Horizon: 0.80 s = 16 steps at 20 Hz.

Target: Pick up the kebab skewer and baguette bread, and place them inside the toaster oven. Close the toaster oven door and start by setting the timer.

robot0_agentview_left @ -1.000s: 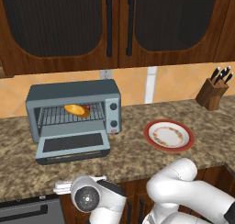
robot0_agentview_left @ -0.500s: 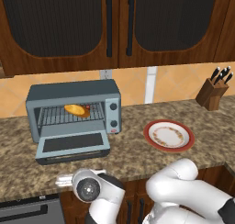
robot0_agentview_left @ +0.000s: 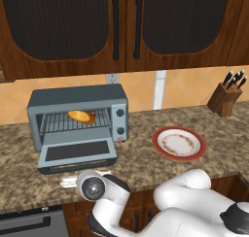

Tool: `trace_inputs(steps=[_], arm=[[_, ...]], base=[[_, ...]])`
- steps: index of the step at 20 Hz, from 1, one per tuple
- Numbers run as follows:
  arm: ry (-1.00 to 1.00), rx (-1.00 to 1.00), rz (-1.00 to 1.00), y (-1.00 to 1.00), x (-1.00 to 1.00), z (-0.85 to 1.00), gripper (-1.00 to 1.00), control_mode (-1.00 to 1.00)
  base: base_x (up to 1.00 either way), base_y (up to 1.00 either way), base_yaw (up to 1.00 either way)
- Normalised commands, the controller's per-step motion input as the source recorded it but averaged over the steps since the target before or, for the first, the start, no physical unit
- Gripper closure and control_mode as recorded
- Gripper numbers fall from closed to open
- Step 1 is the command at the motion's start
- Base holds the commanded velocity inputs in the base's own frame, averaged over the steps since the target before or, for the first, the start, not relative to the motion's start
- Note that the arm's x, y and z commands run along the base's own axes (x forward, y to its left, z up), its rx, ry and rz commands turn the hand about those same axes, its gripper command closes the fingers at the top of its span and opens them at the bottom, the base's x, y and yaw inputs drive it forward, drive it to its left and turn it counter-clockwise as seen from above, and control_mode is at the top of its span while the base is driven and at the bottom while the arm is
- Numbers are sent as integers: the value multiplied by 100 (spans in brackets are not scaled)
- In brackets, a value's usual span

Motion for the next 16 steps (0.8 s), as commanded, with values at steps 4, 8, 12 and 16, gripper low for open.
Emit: trace_inputs(steps=[4,8,12,16], arm=[[0,0,0,0,29,-3,-100,-100],[-1,0,0,0,22,-13,-100,-100],[-5,-1,0,0,21,-21,-100,-100],[-5,0,0,0,21,-20,-100,-100]], base=[[0,0,0],[0,0,0],[0,0,0],[0,0,0]])
